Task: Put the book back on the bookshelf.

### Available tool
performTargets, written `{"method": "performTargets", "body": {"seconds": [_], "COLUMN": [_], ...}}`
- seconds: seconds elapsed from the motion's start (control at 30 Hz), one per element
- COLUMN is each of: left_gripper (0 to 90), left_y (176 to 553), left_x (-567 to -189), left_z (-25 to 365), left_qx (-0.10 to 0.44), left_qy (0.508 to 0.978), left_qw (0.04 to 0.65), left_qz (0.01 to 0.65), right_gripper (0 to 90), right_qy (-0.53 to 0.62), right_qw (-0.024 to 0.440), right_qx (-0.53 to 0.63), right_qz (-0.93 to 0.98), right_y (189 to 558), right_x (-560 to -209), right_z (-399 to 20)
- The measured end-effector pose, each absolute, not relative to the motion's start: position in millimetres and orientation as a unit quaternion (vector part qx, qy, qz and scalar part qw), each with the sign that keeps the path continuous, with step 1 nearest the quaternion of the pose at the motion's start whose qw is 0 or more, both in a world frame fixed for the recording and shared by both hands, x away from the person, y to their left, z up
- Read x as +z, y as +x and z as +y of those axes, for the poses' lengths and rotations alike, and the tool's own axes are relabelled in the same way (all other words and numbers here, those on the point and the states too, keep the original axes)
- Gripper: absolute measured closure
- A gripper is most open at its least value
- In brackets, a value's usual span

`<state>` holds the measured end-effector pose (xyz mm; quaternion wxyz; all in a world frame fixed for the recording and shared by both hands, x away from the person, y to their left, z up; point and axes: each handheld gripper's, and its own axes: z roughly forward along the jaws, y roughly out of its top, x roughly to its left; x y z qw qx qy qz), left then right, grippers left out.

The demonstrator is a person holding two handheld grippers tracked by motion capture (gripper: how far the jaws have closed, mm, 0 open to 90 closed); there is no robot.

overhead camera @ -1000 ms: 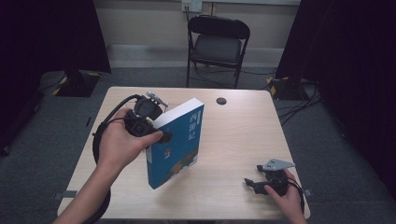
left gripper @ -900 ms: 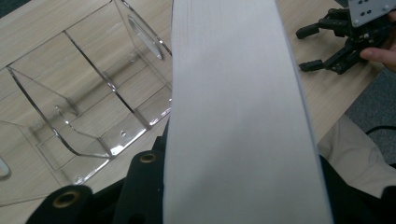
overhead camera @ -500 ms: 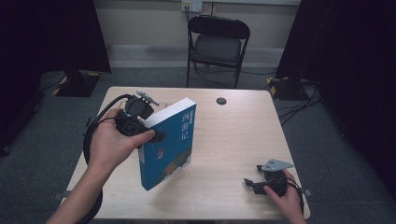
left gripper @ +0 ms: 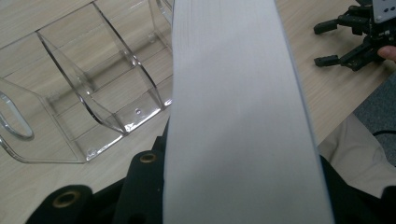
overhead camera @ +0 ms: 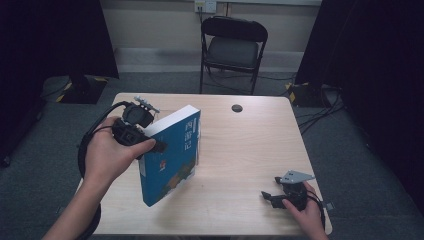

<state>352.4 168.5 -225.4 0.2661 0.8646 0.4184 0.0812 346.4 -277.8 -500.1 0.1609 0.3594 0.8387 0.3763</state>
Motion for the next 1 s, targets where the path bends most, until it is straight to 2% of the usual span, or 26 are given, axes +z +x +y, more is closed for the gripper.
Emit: {"method": "performTargets", "body": {"seconds": [1.0], "left_gripper": [62.6], "left_y": [377], "left_x": [-231], "left_z": [171], "left_qx": [0.086], "left_qy": [0.846], "left_qw": [0.257], "left_qz": [0.459], "right_gripper": [19.6], "right_qy": [0.359], "right_qw": [0.161], "right_qx": [0.376], "right_qz": [0.839], "right_y": [346], "right_x": [-500], "right_z": [-278]}}
